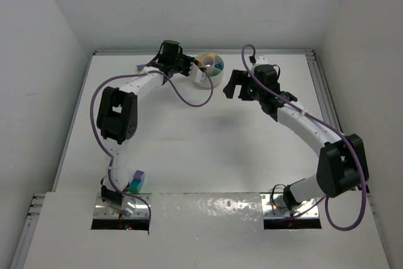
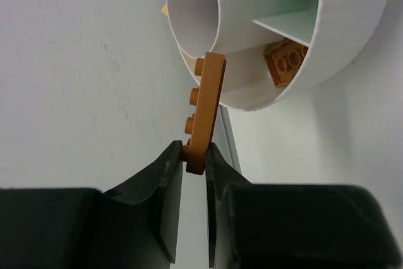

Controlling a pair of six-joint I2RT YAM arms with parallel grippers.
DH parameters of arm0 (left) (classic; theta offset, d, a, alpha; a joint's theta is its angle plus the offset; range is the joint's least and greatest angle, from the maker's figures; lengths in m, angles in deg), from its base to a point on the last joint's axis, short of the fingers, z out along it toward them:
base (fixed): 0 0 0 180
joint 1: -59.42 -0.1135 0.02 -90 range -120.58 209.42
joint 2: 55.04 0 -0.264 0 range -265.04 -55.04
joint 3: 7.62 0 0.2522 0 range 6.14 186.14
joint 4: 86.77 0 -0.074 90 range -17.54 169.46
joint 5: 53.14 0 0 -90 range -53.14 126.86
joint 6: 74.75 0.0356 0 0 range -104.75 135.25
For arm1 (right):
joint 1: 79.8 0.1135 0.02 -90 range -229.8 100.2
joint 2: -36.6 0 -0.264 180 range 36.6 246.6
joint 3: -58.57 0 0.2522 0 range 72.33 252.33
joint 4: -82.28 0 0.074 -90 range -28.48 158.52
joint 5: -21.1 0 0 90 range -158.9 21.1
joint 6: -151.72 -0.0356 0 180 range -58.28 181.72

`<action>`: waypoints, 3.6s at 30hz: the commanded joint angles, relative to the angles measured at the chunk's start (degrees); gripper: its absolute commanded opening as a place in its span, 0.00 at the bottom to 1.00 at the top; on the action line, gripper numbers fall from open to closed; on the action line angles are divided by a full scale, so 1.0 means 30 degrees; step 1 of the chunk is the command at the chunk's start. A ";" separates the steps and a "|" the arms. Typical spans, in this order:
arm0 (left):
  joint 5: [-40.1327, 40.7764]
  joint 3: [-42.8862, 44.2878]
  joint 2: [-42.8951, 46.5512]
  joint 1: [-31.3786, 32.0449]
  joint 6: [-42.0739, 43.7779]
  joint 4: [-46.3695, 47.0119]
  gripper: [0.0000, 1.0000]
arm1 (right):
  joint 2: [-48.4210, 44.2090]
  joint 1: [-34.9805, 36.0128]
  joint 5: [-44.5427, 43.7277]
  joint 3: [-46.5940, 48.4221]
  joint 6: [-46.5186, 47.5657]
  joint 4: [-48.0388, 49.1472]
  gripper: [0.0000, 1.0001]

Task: Sort the legos into containers by color

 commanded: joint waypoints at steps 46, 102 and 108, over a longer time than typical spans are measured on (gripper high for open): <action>0.0372 0.2233 0.3499 -0.0687 -1.2233 0.0190 1.00 | -0.0706 0.0056 0.0678 0.1429 0.0403 -0.0704 0.99; 0.3072 -1.7627 1.5985 0.1683 -1.6777 -1.8777 1.00 | -0.0998 0.3865 -0.1312 -0.1557 -0.0270 -0.4776 0.94; 0.4391 -1.8184 1.5368 0.2066 -1.7719 -1.7779 1.00 | -0.2081 0.3894 -0.2454 -0.1937 -0.0358 -0.5246 0.94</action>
